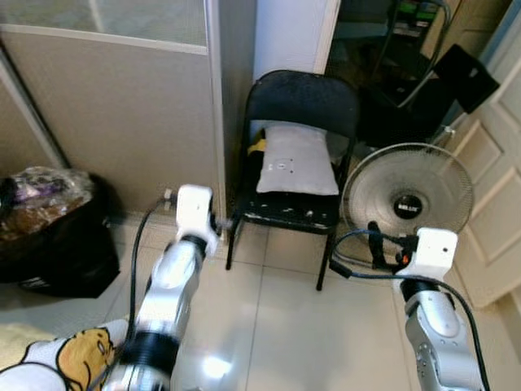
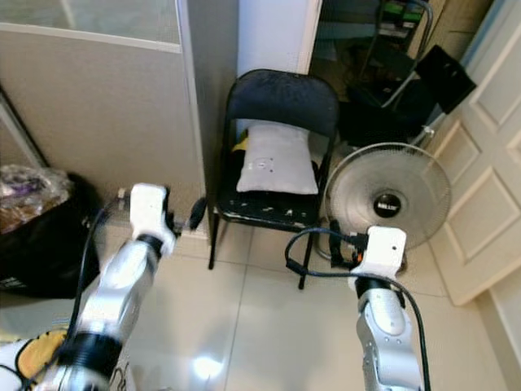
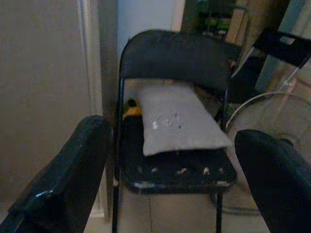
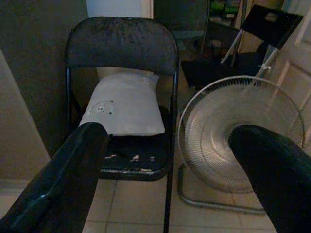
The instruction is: Clean up the room
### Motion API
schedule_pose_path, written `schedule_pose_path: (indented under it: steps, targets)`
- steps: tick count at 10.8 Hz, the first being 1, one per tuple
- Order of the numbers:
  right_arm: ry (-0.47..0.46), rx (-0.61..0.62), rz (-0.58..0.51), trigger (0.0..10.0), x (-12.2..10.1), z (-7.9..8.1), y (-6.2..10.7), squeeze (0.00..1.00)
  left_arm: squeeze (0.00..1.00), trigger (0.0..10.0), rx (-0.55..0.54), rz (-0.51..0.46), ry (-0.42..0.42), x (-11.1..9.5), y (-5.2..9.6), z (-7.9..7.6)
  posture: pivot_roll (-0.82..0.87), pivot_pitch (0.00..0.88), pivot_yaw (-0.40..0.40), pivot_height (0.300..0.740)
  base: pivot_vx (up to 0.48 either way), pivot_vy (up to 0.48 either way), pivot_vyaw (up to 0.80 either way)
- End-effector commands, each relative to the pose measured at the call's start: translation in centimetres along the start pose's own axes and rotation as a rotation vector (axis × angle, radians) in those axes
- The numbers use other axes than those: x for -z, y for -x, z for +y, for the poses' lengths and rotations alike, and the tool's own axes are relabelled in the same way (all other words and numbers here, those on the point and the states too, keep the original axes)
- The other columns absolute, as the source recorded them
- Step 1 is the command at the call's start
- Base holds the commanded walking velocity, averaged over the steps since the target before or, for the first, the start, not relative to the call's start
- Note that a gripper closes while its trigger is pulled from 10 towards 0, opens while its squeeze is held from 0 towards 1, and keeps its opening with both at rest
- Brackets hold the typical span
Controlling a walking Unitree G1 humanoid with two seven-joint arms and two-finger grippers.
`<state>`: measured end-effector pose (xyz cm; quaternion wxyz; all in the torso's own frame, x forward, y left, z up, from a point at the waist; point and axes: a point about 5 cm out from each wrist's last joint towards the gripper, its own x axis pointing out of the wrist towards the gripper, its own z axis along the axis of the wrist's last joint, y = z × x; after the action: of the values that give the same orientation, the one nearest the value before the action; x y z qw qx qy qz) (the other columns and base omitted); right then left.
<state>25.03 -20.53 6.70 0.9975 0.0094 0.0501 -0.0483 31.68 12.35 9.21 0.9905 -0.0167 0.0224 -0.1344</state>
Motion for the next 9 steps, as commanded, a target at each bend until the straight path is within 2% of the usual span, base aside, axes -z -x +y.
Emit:
schedule_pose_path:
  steps: [1,3,4,5,9]
  targets:
    - [-0.008,0.016,-0.015,10.0,-0.1,-0.2,-0.2,0.00,0.00,10.0,0.022,0.003,-0.009,0.0,-0.5,-0.5,-0.12,0.000,0.008,0.740,0.000,0.000,0.00]
    - [-0.009,0.016,-0.007,10.0,0.2,-0.2,-0.1,0.00,0.00,10.0,0.029,-0.002,0.008,-0.2,-0.7,-0.5,-0.12,0.000,0.013,0.740,0.000,0.000,0.00]
    - [-0.009,0.018,0.003,10.0,0.5,-0.2,-0.1,0.00,0.00,10.0,0.015,0.008,0.060,-0.1,-0.8,-0.1,-0.12,0.000,0.011,0.740,-0.341,0.000,0.00]
    - [-0.009,0.018,0.006,10.0,0.6,-0.3,-0.1,0.00,0.00,10.0,0.013,0.007,0.069,-0.2,-0.9,-0.1,-0.12,0.000,0.011,0.740,-0.270,0.000,0.00]
    - [-0.014,0.010,0.020,10.0,1.0,-0.1,-0.1,0.00,0.00,10.0,0.011,0.011,0.057,0.0,-1.0,-0.3,-0.12,0.000,0.015,0.740,-0.447,0.000,0.00]
